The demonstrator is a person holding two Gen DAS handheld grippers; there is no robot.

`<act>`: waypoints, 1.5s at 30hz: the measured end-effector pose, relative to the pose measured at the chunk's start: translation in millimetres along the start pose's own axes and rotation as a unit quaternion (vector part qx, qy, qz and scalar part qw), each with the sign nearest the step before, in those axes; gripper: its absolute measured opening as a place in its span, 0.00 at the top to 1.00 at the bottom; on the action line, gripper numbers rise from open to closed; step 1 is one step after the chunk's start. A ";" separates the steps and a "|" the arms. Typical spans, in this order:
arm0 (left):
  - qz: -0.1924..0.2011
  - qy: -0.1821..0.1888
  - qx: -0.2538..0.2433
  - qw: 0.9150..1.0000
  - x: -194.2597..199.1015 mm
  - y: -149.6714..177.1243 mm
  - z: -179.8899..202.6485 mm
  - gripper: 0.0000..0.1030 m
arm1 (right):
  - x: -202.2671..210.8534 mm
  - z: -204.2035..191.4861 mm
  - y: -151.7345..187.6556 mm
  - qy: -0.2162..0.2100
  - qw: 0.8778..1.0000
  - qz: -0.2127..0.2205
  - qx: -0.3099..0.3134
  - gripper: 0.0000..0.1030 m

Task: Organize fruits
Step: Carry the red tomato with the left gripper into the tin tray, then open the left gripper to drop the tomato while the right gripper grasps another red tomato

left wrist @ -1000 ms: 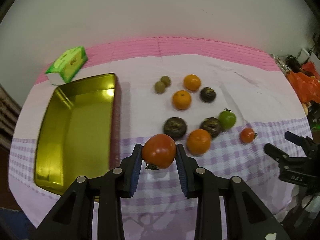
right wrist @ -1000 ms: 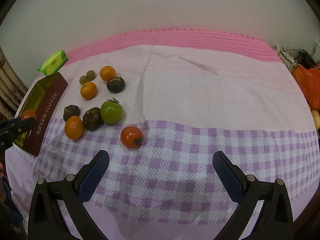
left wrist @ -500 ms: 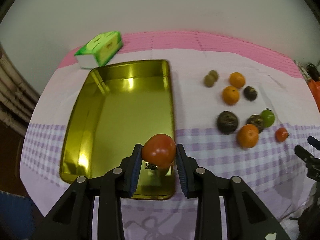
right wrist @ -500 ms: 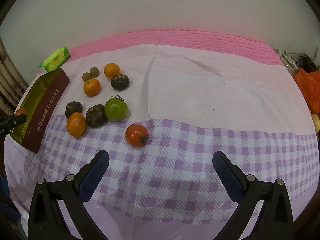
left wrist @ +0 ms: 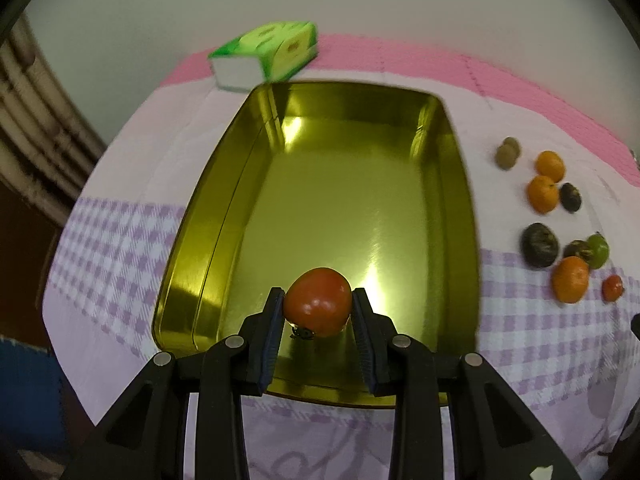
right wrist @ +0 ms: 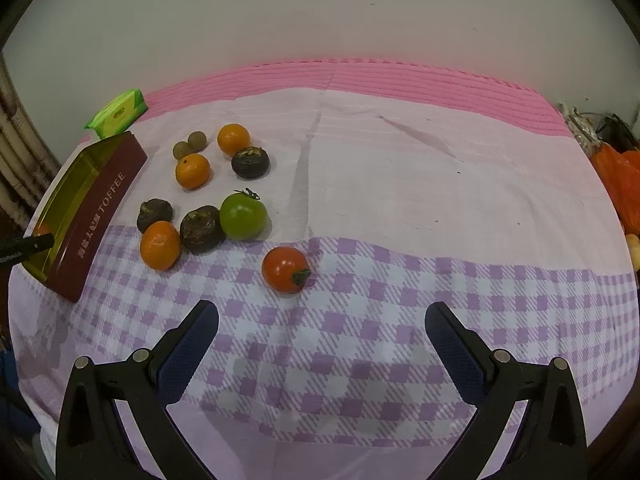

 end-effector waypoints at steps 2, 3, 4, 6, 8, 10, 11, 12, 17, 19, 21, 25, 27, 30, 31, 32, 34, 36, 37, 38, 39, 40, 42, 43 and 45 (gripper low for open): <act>-0.007 0.000 0.010 1.000 -4.3 0.8 -4.1 0.71 | -0.9 -1.1 0.6 -0.001 1.000 -0.001 0.002 0.01; -0.007 -0.002 0.012 1.000 -4.5 1.8 -5.1 0.71 | -1.3 -1.4 0.5 -0.001 1.000 0.000 0.002 0.01; -0.006 -0.006 0.012 1.000 -4.5 2.4 -5.0 0.71 | -1.7 -2.1 0.7 -0.002 1.000 0.000 0.003 0.01; -0.004 -0.011 0.009 1.000 -4.8 2.5 -3.6 0.71 | -2.1 -3.4 1.1 -0.004 1.000 0.004 0.005 0.01; -0.007 -0.012 0.007 1.000 -7.2 2.1 -3.0 0.71 | -0.1 -5.2 1.8 -0.004 1.000 0.014 0.011 0.01; -0.008 -0.016 0.006 1.000 -8.3 2.1 -2.4 0.71 | 1.7 -7.5 1.3 -0.002 1.000 0.025 0.018 0.01; -0.008 -0.018 0.004 1.000 -8.6 1.8 -1.8 0.71 | 2.4 -8.0 1.0 -0.002 0.999 0.027 0.020 0.01; -0.008 -0.018 0.004 1.000 -8.5 1.4 -1.5 0.71 | 2.9 -9.2 0.3 -0.001 0.999 0.030 0.023 0.01; -0.010 -0.016 0.006 1.000 -8.6 1.5 -0.6 0.71 | 4.1 -14.8 -5.8 -0.001 0.999 0.037 0.037 0.01; -0.013 -0.016 0.008 1.000 -9.8 1.7 -0.6 0.71 | 4.0 -18.2 -8.1 -0.002 0.998 0.041 0.047 0.01; -0.016 -0.017 0.008 1.000 -11.0 2.6 -1.8 0.71 | 3.0 -23.2 -10.8 -0.003 0.997 0.045 0.060 0.10; -0.019 -0.019 0.011 1.000 -12.0 3.8 -2.8 0.71 | -6.7 -25.9 -14.0 -0.026 0.997 0.027 0.071 0.20; -0.018 -0.018 0.013 1.000 -11.2 3.5 -4.0 0.71 | -13.1 -25.6 -15.1 -0.037 0.997 0.017 0.072 0.29; -0.016 -0.014 0.017 1.000 -9.4 3.3 -6.1 0.71 | -20.7 -23.8 -16.5 -0.052 0.996 0.004 0.070 0.37; -0.014 -0.010 0.018 1.000 -8.1 3.2 -6.7 0.70 | -22.7 -23.4 -17.3 -0.052 0.996 0.003 0.070 0.37; -0.012 -0.009 0.018 1.000 -6.7 3.1 -6.9 0.70 | -25.1 -22.5 -18.3 -0.051 0.996 0.002 0.069 0.37; -0.006 -0.003 0.017 1.000 -2.9 2.6 -6.8 0.68 | -28.1 -21.6 -19.9 -0.055 0.996 -0.001 0.066 0.38; 0.001 0.000 0.015 1.000 1.2 2.5 -6.2 0.60 | -30.8 -23.1 -21.5 -0.053 0.996 -0.003 0.066 0.39; 0.005 0.000 0.014 1.000 3.3 2.6 -6.0 0.57 | -31.7 -24.0 -21.7 -0.051 0.996 -0.004 0.067 0.39; 0.008 -0.001 0.013 1.000 4.9 2.1 -5.1 0.57 | -33.6 -26.4 -22.0 -0.051 0.996 -0.005 0.071 0.41; 0.011 -0.002 0.011 1.000 6.4 1.4 -4.8 0.57 | -34.6 -28.0 -21.8 -0.051 0.996 -0.007 0.072 0.45; 0.013 -0.002 0.010 1.000 7.6 0.9 -4.3 0.56 | -35.6 -29.4 -21.8 -0.049 0.996 -0.008 0.074 0.47; 0.015 0.002 0.011 1.000 9.3 -0.2 -4.0 0.55 | -39.3 -32.2 -21.1 -0.043 0.996 -0.011 0.077 0.50; 0.016 0.004 0.011 1.000 10.3 -0.2 -4.4 0.55 | -40.4 -32.7 -20.4 -0.041 0.996 -0.013 0.078 0.51; 0.018 0.006 0.013 1.000 12.5 -1.2 -6.0 0.54 | -44.3 -34.7 -19.8 -0.036 0.996 -0.017 0.080 0.53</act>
Point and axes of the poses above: each gripper's, at about its wrist camera, not at the fingertips, and x roughly against the way its jaws point, z to its right, y to its underside, the point moved 1 cm from there along -x, roughly the way its jaws point, and after that the axes turned 7 degrees about -z, right-handed, at the moved point
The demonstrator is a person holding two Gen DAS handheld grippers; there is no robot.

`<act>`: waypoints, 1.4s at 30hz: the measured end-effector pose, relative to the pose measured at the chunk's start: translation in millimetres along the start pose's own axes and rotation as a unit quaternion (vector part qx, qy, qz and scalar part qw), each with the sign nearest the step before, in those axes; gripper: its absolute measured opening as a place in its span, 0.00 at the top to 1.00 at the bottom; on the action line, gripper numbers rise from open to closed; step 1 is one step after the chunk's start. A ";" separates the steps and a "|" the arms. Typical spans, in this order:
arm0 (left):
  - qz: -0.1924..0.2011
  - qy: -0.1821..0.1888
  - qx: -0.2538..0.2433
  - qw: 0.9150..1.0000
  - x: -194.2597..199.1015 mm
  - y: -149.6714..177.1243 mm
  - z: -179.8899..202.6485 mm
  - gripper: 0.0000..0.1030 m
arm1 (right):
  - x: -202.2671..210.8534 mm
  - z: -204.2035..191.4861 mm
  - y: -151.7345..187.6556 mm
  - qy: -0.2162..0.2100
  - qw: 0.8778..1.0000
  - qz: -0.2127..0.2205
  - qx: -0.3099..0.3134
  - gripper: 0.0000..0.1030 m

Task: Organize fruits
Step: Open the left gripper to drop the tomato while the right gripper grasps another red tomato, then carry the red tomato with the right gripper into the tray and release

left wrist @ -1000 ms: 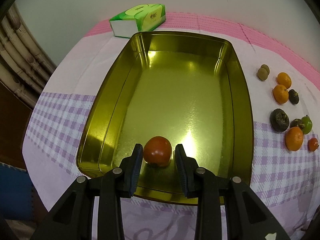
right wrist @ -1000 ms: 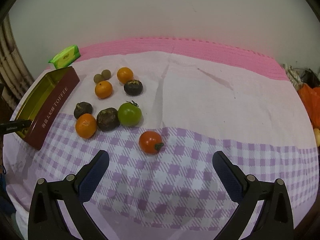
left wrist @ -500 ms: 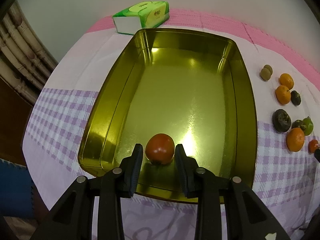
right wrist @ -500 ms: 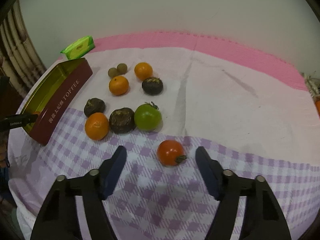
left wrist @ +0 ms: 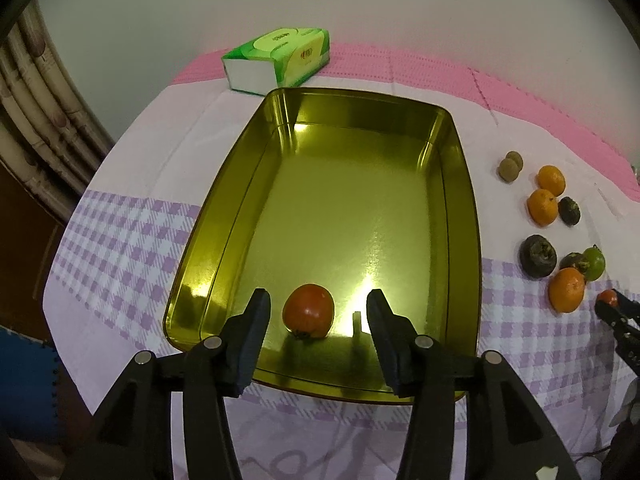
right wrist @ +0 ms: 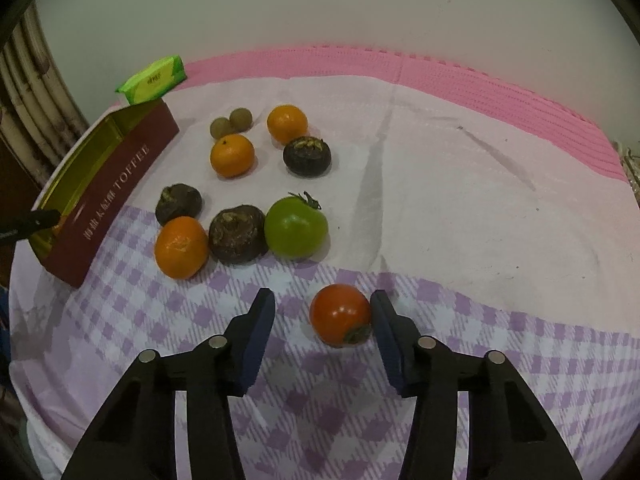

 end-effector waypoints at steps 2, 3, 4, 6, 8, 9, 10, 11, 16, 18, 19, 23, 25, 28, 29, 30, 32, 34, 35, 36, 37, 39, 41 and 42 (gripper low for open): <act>0.003 0.002 0.004 1.000 2.5 -1.0 -1.6 0.50 | -4.3 -1.9 -1.0 0.007 1.000 -0.003 0.001 0.55; 0.006 0.003 0.006 1.000 4.2 -1.5 -2.7 0.50 | -5.1 -2.2 -0.8 0.009 1.000 -0.004 0.000 0.58; 0.007 0.003 0.008 1.000 5.8 -1.3 -3.1 0.48 | -6.1 -2.3 -1.0 0.010 1.000 -0.005 0.000 0.62; 0.010 0.003 0.013 1.000 9.0 -1.6 -5.1 0.42 | -8.4 -2.0 -0.4 0.011 1.000 -0.010 -0.002 0.70; 0.013 0.004 0.019 1.000 11.3 -1.8 -8.5 0.37 | -8.6 -3.2 0.7 0.016 1.000 -0.009 0.000 0.70; 0.013 0.005 0.021 1.000 11.9 -1.8 -9.7 0.36 | -8.8 -3.7 1.0 0.017 1.000 -0.009 0.000 0.70; 0.014 0.005 0.024 1.000 12.9 -1.8 -11.0 0.36 | -8.7 -4.1 1.4 0.018 1.000 -0.008 0.001 0.70; 0.014 0.006 0.027 1.000 13.6 -2.0 -12.7 0.35 | -8.8 -4.7 2.0 0.020 1.000 -0.008 0.002 0.70; 0.016 0.009 0.048 0.999 19.7 -1.7 -25.5 0.23 | -8.8 -8.6 1.4 0.032 0.999 -0.007 0.003 0.70; 0.019 0.010 0.057 0.998 22.9 -0.8 -31.0 0.19 | -5.8 -9.3 0.5 0.035 0.999 -0.003 0.002 0.70; 0.021 0.012 0.060 0.998 24.3 -0.1 -33.9 0.17 | -3.7 -9.9 -0.6 0.035 0.999 0.000 0.002 0.70; 0.028 0.007 0.076 0.997 30.2 1.3 -45.9 0.14 | 7.2 -17.1 -7.4 0.036 0.999 0.009 0.011 0.70; 0.030 0.008 0.081 0.996 33.2 2.5 -50.9 0.12 | 13.8 -25.2 -14.1 0.028 0.999 0.014 0.018 0.70; 0.031 0.009 0.094 0.995 36.5 4.5 -60.4 0.11 | 25.2 -47.0 -26.3 0.013 0.999 0.026 0.042 0.70; 0.031 0.008 0.097 0.995 37.2 4.9 -63.0 0.11 | 28.9 -57.2 -31.4 0.007 0.998 0.031 0.052 0.70; 0.031 0.006 0.103 0.994 38.2 5.6 -67.1 0.11 | 31.5 -65.7 -35.0 0.001 0.998 0.034 0.061 0.70; 0.031 0.004 0.114 0.993 39.9 7.2 -74.9 0.11 | 35.8 -88.8 -44.5 -0.019 0.996 0.038 0.081 0.70; 0.034 -0.001 0.123 0.992 42.2 8.6 -83.4 0.11 | 37.8 -109.5 -50.6 -0.033 0.994 0.040 0.099 0.70; 0.035 -0.004 0.130 0.991 43.5 9.5 -88.5 0.11 | 38.1 -124.9 -54.9 -0.041 0.992 0.042 0.112 0.70; 0.036 -0.007 0.135 0.990 44.9 10.4 -92.6 0.11 | 37.8 -137.8 -58.1 -0.049 0.990 0.041 0.123 0.70; 0.038 -0.013 0.143 0.989 46.2 11.7 -98.6 0.11 | 37.2 -148.0 -60.2 -0.056 0.989 0.040 0.131 0.70; 0.038 -0.025 0.156 0.987 47.6 13.5 -107.2 0.11 | 34.2 -177.0 -64.3 -0.071 0.985 0.037 0.155 0.70; 0.041 -0.029 0.169 0.984 49.4 15.5 -116.5 0.11 | 31.0 -197.2 -66.0 -0.079 0.982 0.033 0.169 0.70; 0.041 -0.031 0.175 0.983 50.2 16.5 -120.5 0.11 | 28.2 -208.1 -67.2 -0.085 0.980 0.028 0.176 0.70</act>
Point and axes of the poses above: each gripper's, at about its wrist camera, not at the fingertips, and x roughly against the way its jaws point, z to its right, y to its underside, the point moved 1 cm from there along -x, roughly the way its jaws point, and after that the axes turned 7 degrees about -z, right-handed, at the moved point
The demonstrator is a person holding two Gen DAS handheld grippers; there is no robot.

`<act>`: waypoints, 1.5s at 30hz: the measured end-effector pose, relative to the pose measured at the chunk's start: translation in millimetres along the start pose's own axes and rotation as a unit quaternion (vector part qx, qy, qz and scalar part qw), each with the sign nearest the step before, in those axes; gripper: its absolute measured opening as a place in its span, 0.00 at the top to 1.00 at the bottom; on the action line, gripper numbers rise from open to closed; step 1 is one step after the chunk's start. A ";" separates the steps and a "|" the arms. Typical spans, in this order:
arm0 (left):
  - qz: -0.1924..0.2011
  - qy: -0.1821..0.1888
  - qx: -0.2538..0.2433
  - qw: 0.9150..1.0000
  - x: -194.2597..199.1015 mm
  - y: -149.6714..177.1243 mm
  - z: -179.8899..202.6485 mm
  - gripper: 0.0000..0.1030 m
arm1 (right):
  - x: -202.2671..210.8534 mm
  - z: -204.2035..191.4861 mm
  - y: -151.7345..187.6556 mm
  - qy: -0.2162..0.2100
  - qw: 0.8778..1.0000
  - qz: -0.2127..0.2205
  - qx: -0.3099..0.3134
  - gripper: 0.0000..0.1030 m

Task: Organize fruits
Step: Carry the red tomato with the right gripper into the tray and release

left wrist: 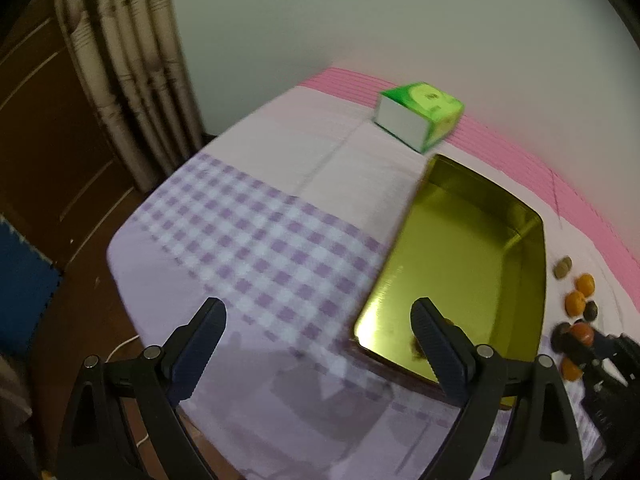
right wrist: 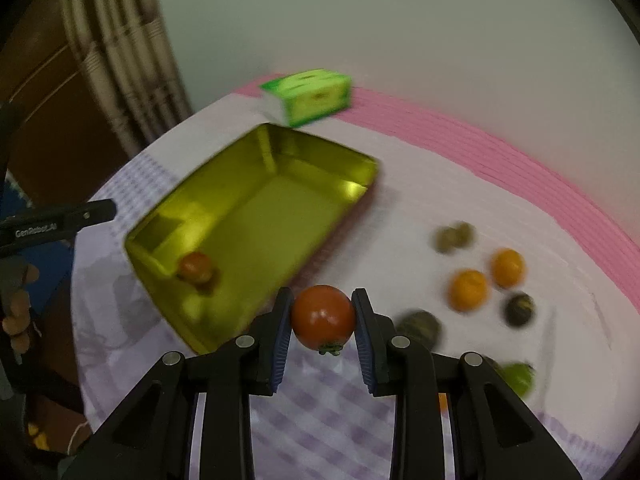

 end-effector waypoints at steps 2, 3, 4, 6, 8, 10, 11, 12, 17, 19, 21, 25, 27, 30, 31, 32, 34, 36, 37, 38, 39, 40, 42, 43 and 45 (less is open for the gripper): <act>0.003 -0.006 0.009 1.000 0.2 -0.6 -7.2 0.11 | -8.5 -16.4 -7.4 -0.009 1.000 -0.007 0.013 0.70; 0.003 -0.007 0.015 1.000 -0.3 -0.8 -10.7 0.11 | -10.9 -23.1 -9.8 -0.010 1.000 -0.008 0.019 0.70; 0.002 -0.006 0.021 1.000 -1.5 -1.3 -14.4 0.11 | -15.2 -30.6 -13.3 -0.012 1.000 -0.011 0.025 0.70; 0.000 -0.002 0.031 1.000 -3.5 -2.3 -19.1 0.11 | -23.3 -38.5 -17.8 -0.017 0.999 -0.018 0.032 0.70; 0.000 -0.003 0.034 0.999 -4.4 -2.4 -20.1 0.11 | -33.9 -45.7 -21.4 -0.014 0.999 -0.026 0.042 0.70; 0.001 -0.005 0.033 0.999 -4.7 -2.6 -19.4 0.11 | -43.5 -48.9 -23.6 -0.015 0.998 -0.034 0.042 0.70; 0.002 -0.007 0.033 0.999 -4.5 -2.5 -19.4 0.11 | -49.5 -50.2 -24.5 -0.014 0.998 -0.038 0.040 0.70; 0.004 -0.009 0.033 0.999 -4.2 -2.5 -19.5 0.11 | -53.9 -50.8 -24.1 -0.013 0.998 -0.043 0.040 0.70; -0.006 -0.011 0.034 0.999 -10.9 -2.8 -19.7 0.11 | -65.3 -52.1 -22.4 -0.013 0.997 -0.057 0.046 0.70; -0.004 -0.010 0.032 0.999 -10.6 -2.8 -19.0 0.11 | -66.8 -53.6 -20.8 -0.014 0.997 -0.060 0.049 0.70; -0.003 -0.009 0.032 0.999 -10.7 -2.1 -18.8 0.11 | -69.7 -55.1 -19.8 -0.010 0.997 -0.063 0.052 0.70; -0.006 -0.005 0.030 1.000 -12.4 -2.0 -18.2 0.11 | -74.1 -54.3 -19.3 -0.007 0.996 -0.068 0.055 0.70; -0.007 -0.004 0.030 1.000 -12.8 -2.0 -18.0 0.11 | -74.2 -53.8 -18.9 -0.010 0.996 -0.067 0.053 0.70; -0.009 -0.004 0.031 0.999 -13.4 -2.0 -18.3 0.11 | -75.5 -53.3 -17.7 -0.002 0.996 -0.067 0.058 0.70; -0.010 -0.004 0.031 0.999 -13.8 -1.9 -18.3 0.11 | -76.3 -51.6 -16.4 0.002 0.996 -0.066 0.060 0.70; -0.010 -0.004 0.031 0.999 -14.0 -1.7 -18.2 0.11 | -75.8 -50.8 -16.0 0.004 0.996 -0.067 0.060 0.70; -0.010 -0.004 0.030 0.999 -14.0 -1.3 -17.7 0.11 | -76.6 -46.9 -14.4 0.009 0.996 -0.069 0.058 0.70; -0.009 -0.004 0.028 1.000 -14.1 -1.4 -17.3 0.11 | -77.6 -43.9 -13.0 0.009 0.996 -0.071 0.055 0.70; -0.008 -0.004 0.027 1.000 -14.2 -1.2 -16.7 0.11 | -77.8 -43.4 -13.0 0.006 0.996 -0.072 0.054 0.70; -0.008 -0.004 0.025 1.000 -14.6 -1.1 -15.9 0.11 | -78.5 -43.5 -12.1 0.003 0.996 -0.074 0.052 0.70; -0.009 -0.005 0.024 1.000 -15.3 -1.0 -15.6 0.11 | -78.9 -43.8 -11.8 0.003 0.996 -0.074 0.051 0.69; -0.010 -0.005 0.023 1.000 -16.0 -0.9 -15.2 0.11 | -78.0 -44.9 -11.7 0.005 0.996 -0.072 0.052 0.69; -0.010 -0.005 0.023 1.000 -16.0 -0.9 -13.8 0.11 | -77.9 -46.6 -12.2 0.005 0.996 -0.072 0.054 0.64; -0.010 -0.005 0.023 1.000 -16.0 -0.9 -13.5 0.11 | -76.9 -47.1 -12.9 0.002 0.996 -0.071 0.052 0.62; -0.010 -0.005 0.023 1.000 -15.8 -0.8 -13.4 0.11 | -74.2 -47.8 -13.9 -0.005 0.997 -0.066 0.046 0.50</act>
Point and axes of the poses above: each gripper's, at about its wrist camera, not at the fingertips, and x roughly against the way its jaws point, z to its right, y to its underside, the point moved 1 cm from there along -x, roughly the way its jaws point, and after that the axes turned 7 degrees about -z, right-handed, at the moved point
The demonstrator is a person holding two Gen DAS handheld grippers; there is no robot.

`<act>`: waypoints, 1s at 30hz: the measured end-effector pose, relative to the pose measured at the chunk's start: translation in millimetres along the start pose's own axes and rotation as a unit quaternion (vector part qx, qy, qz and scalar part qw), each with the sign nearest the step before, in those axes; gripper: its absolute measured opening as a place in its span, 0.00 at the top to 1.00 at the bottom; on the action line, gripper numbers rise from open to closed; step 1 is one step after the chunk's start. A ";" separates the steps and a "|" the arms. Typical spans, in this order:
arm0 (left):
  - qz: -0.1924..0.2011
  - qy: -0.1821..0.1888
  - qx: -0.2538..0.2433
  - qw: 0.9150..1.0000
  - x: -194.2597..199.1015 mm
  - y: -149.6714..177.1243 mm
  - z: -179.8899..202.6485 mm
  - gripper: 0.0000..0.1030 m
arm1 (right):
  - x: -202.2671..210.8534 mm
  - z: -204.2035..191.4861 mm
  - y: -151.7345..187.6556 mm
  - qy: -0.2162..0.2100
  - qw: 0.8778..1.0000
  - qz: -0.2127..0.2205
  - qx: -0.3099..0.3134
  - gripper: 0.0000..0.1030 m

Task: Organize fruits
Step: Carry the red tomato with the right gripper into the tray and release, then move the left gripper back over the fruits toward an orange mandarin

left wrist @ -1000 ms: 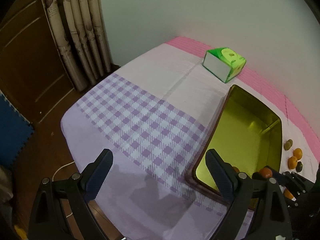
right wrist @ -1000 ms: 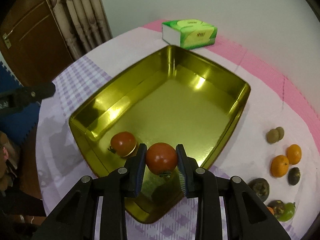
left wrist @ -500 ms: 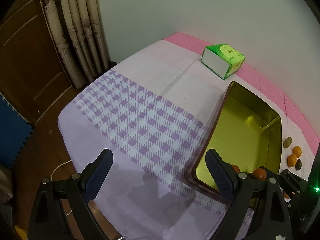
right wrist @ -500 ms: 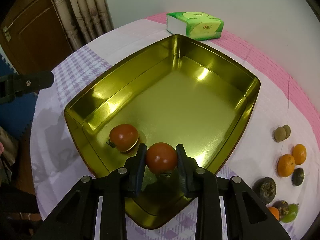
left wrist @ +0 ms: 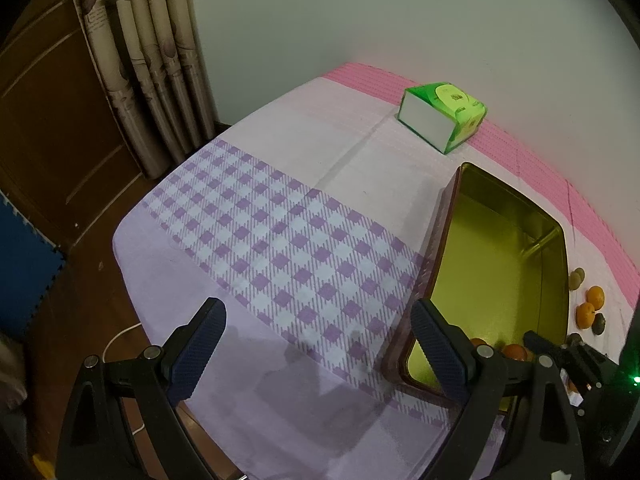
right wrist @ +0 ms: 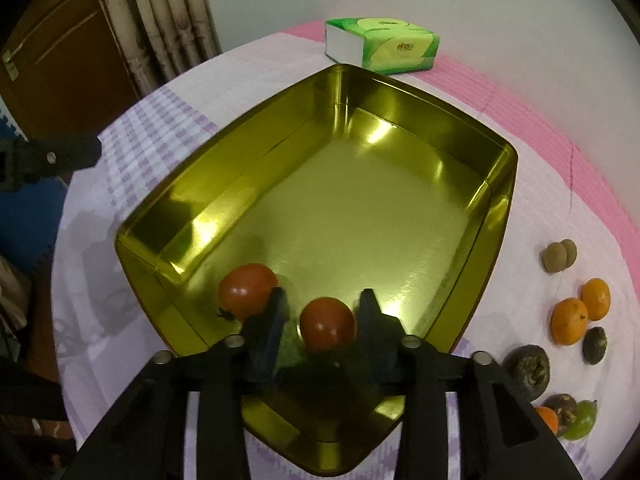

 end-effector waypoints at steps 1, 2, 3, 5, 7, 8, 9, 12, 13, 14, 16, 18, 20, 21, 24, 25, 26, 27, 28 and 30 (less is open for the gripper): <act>0.000 0.001 0.000 1.000 -0.1 -0.1 0.0 0.11 | 1.8 -1.9 0.3 0.002 1.000 0.005 0.001 0.44; 0.000 0.001 0.000 1.000 -0.2 0.0 0.2 0.11 | 4.6 -3.5 0.1 0.006 1.000 0.011 0.002 0.32; 0.000 0.001 -0.001 1.000 -0.3 0.1 0.5 0.11 | 8.3 -4.9 0.1 0.006 1.000 0.020 0.003 0.28; 0.000 0.000 -0.004 1.000 -0.9 0.5 1.7 0.11 | 16.7 -5.3 0.4 -0.003 0.999 0.032 -0.003 0.28; 0.000 -0.001 -0.008 1.000 -1.1 1.1 3.4 0.11 | 23.7 -5.2 -0.1 -0.008 0.999 0.042 -0.007 0.28; 0.001 -0.002 -0.009 1.000 -0.9 1.7 4.2 0.11 | 30.4 -4.5 0.7 -0.003 0.999 0.053 -0.009 0.27; 0.003 -0.002 -0.011 1.000 -0.7 1.6 4.9 0.11 | 35.5 -3.3 1.5 -0.003 0.998 0.059 -0.011 0.26; 0.006 -0.003 -0.016 1.000 0.3 2.8 7.7 0.11 | 50.7 2.3 7.5 -0.004 0.997 0.075 -0.023 0.23; 0.007 -0.004 -0.019 1.000 0.9 3.4 9.0 0.11 | 53.4 3.1 9.7 -0.003 0.997 0.078 -0.026 0.23; 0.009 -0.004 -0.020 1.000 1.3 3.3 9.9 0.11 | 57.1 6.7 12.5 -0.003 0.996 0.081 -0.032 0.23; 0.013 -0.005 -0.026 1.000 2.9 4.0 13.0 0.11 | 62.2 15.5 17.0 -0.002 0.995 0.085 -0.046 0.22; 0.017 -0.002 -0.031 0.999 4.6 4.6 15.6 0.11 | 66.2 25.4 21.8 0.004 0.994 0.089 -0.060 0.22; 0.023 0.001 -0.038 0.999 7.3 5.7 18.3 0.11 | 70.1 36.7 27.6 0.005 0.993 0.092 -0.076 0.22; 0.026 0.001 -0.041 0.999 8.7 6.2 19.9 0.11 | 71.7 40.9 29.7 0.005 0.992 0.092 -0.083 0.22; 0.035 0.002 -0.057 0.998 12.6 8.4 26.6 0.11 | 78.7 55.6 40.5 0.009 0.990 0.097 -0.104 0.21; 0.037 0.002 -0.062 0.997 13.6 9.3 29.0 0.11 | 81.3 61.4 45.4 0.012 0.989 0.100 -0.112 0.21; 0.040 0.001 -0.068 0.997 14.8 10.3 31.6 0.11 | 83.8 66.4 49.9 0.015 0.988 0.102 -0.118 0.20; 0.042 0.001 -0.073 0.996 15.6 10.9 33.5 0.11 | 86.5 73.7 55.3 0.020 0.986 0.105 -0.126 0.20; 0.045 0.001 -0.079 0.996 17.1 12.0 36.3 0.11 | 88.6 79.9 59.8 0.027 0.985 0.107 -0.131 0.20; 0.049 0.002 -0.087 0.995 18.9 13.6 39.4 0.11 | 92.9 95.8 72.8 0.043 0.982 0.111 -0.148 0.19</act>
Point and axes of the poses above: each gripper's, at about its wrist camera, not at the fingertips, and x roughly against the way its jaws point, z to its right, y to its underside, the point moved 1 cm from there along -x, roughly the way its jaws point, and after that the axes turned 7 degrees about -z, right-handed, at the moved point
